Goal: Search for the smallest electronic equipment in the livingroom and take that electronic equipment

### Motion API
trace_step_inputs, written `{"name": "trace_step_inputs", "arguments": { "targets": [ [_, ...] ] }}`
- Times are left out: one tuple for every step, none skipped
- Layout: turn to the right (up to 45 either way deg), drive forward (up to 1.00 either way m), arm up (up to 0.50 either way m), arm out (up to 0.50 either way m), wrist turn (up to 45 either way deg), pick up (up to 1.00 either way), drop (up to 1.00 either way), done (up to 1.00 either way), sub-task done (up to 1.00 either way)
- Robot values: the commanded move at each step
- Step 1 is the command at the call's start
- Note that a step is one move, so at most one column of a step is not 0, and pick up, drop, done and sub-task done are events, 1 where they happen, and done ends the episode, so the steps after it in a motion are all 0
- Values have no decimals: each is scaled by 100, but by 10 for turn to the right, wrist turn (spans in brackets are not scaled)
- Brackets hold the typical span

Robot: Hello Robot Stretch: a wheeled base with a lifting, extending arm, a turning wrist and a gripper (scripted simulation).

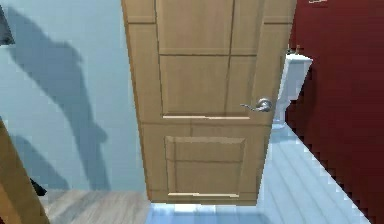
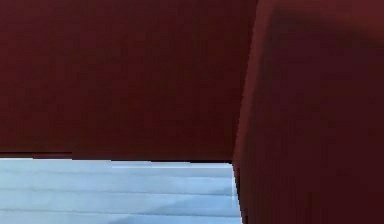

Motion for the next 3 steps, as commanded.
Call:
{"name": "trace_step_inputs", "arguments": {
  "targets": [
    [30,0,0,0,0,0,0,0,0],
    [0,50,0,0,0,0,0,0,0],
    [-360,0,0,0,0,0,0,0,0]
  ]
}}
